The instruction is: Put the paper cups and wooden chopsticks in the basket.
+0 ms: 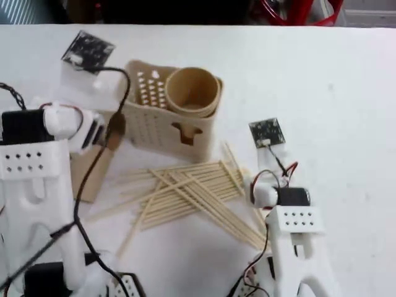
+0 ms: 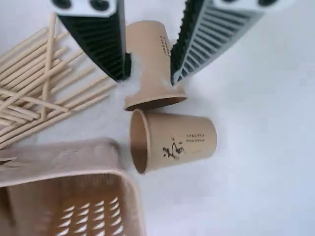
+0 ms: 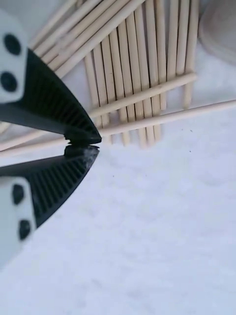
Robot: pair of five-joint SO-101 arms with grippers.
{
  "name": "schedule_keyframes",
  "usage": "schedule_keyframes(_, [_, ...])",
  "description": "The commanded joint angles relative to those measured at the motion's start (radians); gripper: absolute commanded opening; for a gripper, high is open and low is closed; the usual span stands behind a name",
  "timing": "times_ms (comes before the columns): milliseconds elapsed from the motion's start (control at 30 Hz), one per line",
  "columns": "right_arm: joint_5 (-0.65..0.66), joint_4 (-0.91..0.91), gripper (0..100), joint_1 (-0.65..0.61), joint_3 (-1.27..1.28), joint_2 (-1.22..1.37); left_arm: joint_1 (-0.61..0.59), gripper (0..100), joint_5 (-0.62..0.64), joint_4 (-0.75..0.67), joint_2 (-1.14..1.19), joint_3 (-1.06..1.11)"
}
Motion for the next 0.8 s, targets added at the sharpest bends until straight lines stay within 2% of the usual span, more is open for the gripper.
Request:
schedule_keyframes(0, [-0.009,-0.015,1.7,0.005,-0.008,-0.019,-0.087,15,-0.060,-0.100,-0.007,0.104])
schedule_keyframes(200, [-0.009,-0.015,1.7,0.005,-0.008,-0.019,-0.139,22,-0.153,-0.123,-0.007,0.150])
schedule_keyframes(233, [-0.009,-0.015,1.7,0.005,-0.008,-0.019,-0.134,22,-0.222,-0.123,-0.007,0.149])
schedule_keyframes(333, [-0.009,-0.015,1.8,0.005,-0.008,-0.019,-0.125,22,-0.549,-0.114,-0.007,0.160])
schedule_keyframes(533, [-0.009,-0.015,1.8,0.005,-0.008,-0.019,-0.134,22,-0.976,-0.114,-0.007,0.161])
schedule_keyframes(633, [-0.009,-0.015,1.9,0.005,-0.008,-0.019,-0.119,24,-1.094,-0.114,-0.005,0.163])
schedule_keyframes(767, [-0.009,-0.015,1.9,-0.016,-0.008,-0.016,-0.085,27,-1.152,-0.152,-0.005,0.199])
